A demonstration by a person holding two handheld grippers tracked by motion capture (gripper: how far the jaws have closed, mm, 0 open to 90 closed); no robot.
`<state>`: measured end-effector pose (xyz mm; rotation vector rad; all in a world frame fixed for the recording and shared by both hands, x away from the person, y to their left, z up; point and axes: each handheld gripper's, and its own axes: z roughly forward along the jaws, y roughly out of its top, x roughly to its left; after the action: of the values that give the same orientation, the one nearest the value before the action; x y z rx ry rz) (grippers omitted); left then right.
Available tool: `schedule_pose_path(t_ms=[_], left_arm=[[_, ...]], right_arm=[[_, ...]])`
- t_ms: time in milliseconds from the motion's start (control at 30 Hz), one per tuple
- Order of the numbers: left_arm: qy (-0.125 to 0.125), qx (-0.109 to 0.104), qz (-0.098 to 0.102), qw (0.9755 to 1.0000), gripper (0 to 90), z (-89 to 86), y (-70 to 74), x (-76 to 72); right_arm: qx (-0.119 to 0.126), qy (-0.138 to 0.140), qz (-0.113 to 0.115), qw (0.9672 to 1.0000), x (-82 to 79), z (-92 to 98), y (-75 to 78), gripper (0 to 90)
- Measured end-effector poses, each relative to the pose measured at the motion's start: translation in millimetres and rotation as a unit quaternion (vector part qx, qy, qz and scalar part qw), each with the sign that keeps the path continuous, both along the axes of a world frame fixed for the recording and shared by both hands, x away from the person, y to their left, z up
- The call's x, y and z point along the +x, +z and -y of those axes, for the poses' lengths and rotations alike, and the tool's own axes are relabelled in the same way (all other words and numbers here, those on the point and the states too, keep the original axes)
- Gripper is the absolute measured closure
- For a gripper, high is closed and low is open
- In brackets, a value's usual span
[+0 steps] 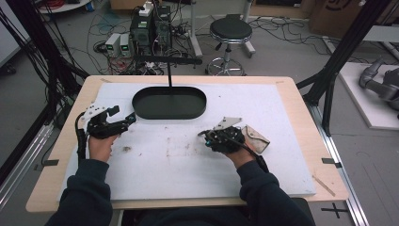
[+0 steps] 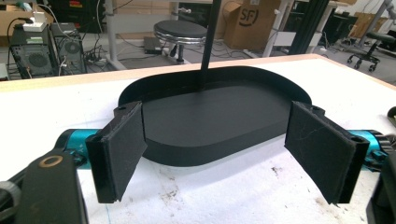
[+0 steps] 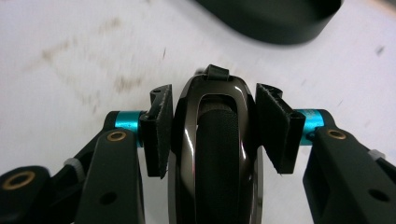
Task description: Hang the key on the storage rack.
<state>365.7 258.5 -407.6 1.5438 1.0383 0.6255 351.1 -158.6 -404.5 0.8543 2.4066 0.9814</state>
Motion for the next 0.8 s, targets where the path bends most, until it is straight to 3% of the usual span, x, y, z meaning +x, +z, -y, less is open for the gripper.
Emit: schedule_pose_path(t_ms=[233, 333, 367, 667, 800], left_arm=[[0.0, -0.001, -0.002, 1.0, 20.2, -0.5, -0.6, 0.5], [0.0, -0.001, -0.002, 1.0, 20.2, 0.3, -0.8, 0.7], [-0.001, -0.002, -0.002, 1.0, 20.2, 0.7, -0.8, 0.6], [0.0, -0.001, -0.004, 1.0, 20.4, -0.4, -1.8, 1.8], [-0.002, -0.003, -0.005, 1.0, 20.5, -0.4, -1.7, 1.8]], right_arm=[[0.04, -0.014, 0.039, 0.9983, 20.9, -4.7, 35.4, 50.3], [0.061, -0.025, 0.051, 0.9965, 39.2, -7.5, 54.6, 50.3], [0.061, -0.025, 0.051, 0.9965, 39.2, -7.5, 54.6, 50.3], [0.072, -0.04, 0.094, 0.9922, 83.2, -30.1, 104.3, 50.3], [0.074, -0.05, 0.106, 0.9904, 103.1, -39.9, 115.6, 50.3]])
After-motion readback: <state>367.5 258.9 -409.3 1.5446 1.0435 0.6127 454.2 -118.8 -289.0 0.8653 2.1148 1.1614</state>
